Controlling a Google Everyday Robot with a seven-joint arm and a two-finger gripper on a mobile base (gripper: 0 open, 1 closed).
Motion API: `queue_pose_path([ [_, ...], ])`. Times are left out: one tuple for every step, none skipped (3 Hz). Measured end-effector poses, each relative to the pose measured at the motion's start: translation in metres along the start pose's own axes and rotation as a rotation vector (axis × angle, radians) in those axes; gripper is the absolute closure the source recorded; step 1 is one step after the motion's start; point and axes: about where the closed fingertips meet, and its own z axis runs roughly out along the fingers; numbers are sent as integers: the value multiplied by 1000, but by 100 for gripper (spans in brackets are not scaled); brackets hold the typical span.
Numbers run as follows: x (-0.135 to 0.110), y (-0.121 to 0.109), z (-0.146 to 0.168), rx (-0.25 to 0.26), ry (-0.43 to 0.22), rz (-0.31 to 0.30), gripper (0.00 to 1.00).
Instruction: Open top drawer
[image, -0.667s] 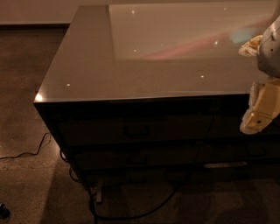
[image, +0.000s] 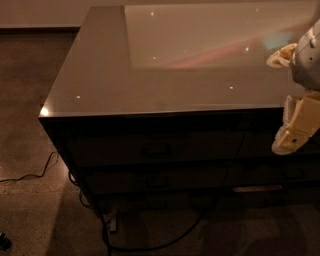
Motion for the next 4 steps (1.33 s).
queue_pose_path([
  [-8,28,27,-90,-103,-26,0],
  [-8,79,80,-227,-130,-23,0],
  [-8,79,80,-227,-130,-23,0],
  [-14,88,102,-251,-195,-45,0],
])
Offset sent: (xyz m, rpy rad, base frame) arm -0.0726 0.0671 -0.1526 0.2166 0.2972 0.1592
